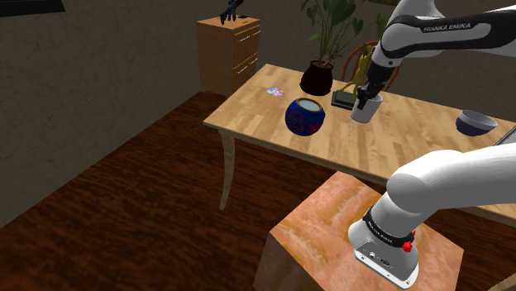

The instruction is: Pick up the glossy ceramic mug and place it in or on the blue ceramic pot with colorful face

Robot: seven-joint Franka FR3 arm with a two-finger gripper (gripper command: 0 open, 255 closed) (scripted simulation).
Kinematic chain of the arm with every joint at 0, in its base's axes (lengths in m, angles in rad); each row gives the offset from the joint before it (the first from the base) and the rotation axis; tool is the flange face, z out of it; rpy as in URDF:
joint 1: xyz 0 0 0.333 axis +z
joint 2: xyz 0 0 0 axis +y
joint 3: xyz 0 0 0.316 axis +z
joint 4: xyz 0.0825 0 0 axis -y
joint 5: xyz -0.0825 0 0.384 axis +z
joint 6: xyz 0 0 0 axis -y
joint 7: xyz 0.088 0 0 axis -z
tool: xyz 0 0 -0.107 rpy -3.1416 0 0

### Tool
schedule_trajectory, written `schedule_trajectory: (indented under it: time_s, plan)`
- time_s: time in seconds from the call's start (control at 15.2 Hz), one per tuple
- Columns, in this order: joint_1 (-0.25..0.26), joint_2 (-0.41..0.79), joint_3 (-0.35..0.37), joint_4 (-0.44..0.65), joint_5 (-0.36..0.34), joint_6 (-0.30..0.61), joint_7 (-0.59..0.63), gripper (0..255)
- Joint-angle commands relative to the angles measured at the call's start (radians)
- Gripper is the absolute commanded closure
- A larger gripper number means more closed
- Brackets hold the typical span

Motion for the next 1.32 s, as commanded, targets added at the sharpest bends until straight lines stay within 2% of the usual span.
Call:
schedule_trajectory:
  time_s: [0.0,0.92,1.25]
  plan:
    - [0.003,-0.002,0.007,0.026,0.006,-0.028,-0.001,255]
    - [0.016,0.000,0.039,0.211,0.036,-0.212,-0.013,255]
    - [0.070,0.126,0.096,0.306,0.094,-0.193,0.066,255]
